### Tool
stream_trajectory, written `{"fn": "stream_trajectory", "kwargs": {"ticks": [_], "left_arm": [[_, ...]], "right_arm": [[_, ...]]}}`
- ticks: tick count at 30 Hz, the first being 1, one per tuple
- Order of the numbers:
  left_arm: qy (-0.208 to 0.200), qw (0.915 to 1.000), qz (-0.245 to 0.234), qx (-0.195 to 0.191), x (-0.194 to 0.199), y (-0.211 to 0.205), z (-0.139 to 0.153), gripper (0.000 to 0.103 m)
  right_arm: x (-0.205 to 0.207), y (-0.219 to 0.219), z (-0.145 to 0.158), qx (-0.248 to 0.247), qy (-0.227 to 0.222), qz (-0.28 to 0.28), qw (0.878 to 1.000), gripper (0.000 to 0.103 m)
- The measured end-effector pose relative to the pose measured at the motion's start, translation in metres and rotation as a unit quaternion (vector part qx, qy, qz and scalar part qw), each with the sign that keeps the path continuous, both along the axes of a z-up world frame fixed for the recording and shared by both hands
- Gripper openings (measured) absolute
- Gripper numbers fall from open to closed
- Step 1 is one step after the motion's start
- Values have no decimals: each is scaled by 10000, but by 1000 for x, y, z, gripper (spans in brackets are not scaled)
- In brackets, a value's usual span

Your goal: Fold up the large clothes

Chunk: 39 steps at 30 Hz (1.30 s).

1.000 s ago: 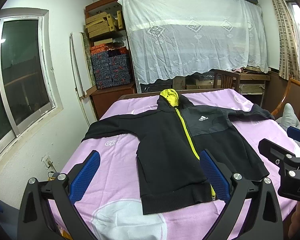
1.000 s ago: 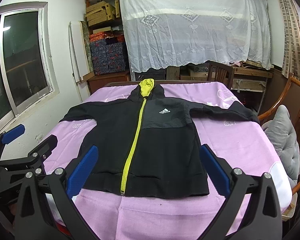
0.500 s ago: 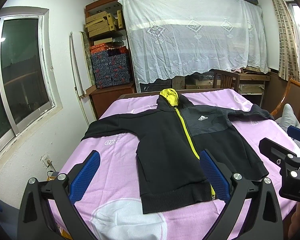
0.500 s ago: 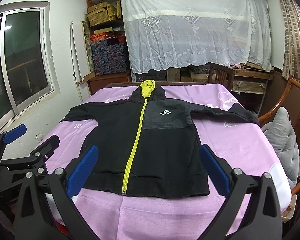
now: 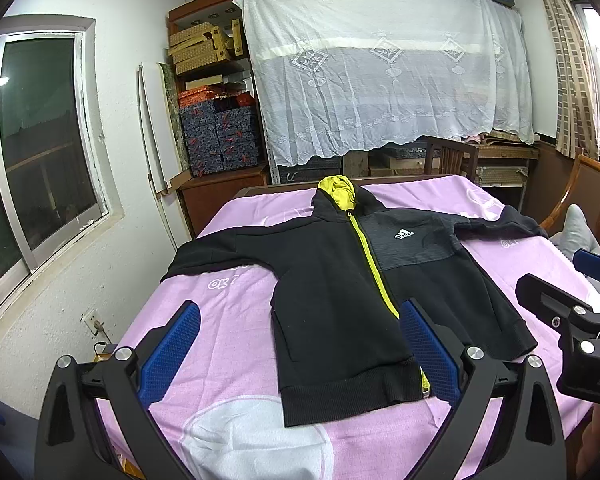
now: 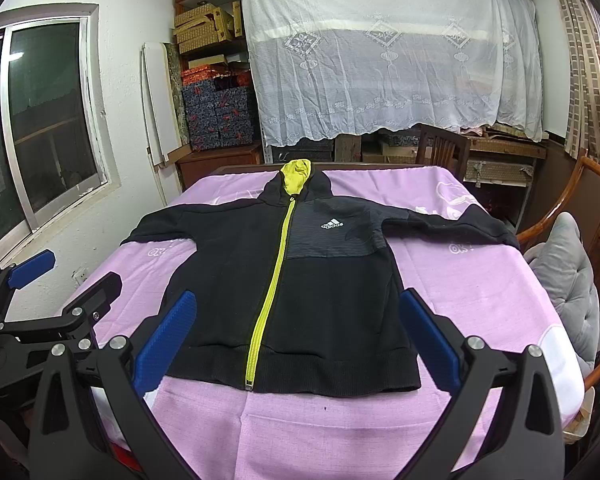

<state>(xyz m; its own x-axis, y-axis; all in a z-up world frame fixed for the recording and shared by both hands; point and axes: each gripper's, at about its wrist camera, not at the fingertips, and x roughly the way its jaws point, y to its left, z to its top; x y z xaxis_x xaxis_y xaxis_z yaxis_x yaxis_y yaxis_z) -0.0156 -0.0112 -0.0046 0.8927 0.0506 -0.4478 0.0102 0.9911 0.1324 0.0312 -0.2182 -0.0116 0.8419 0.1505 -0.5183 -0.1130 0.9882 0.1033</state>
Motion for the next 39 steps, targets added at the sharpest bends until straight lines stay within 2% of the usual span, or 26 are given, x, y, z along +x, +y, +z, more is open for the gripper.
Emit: {"fn": "stream_trajectory", "kwargs": {"ticks": [34, 39], "left_arm": [[23, 10000, -4, 5, 0, -1, -1, 100], [93, 9999, -59, -11, 0, -1, -12, 100]], "right_arm": [[-1, -2, -1, 14, -2, 7, 10000, 99], [-1, -2, -2, 29, 12, 4, 10000, 99]]}}
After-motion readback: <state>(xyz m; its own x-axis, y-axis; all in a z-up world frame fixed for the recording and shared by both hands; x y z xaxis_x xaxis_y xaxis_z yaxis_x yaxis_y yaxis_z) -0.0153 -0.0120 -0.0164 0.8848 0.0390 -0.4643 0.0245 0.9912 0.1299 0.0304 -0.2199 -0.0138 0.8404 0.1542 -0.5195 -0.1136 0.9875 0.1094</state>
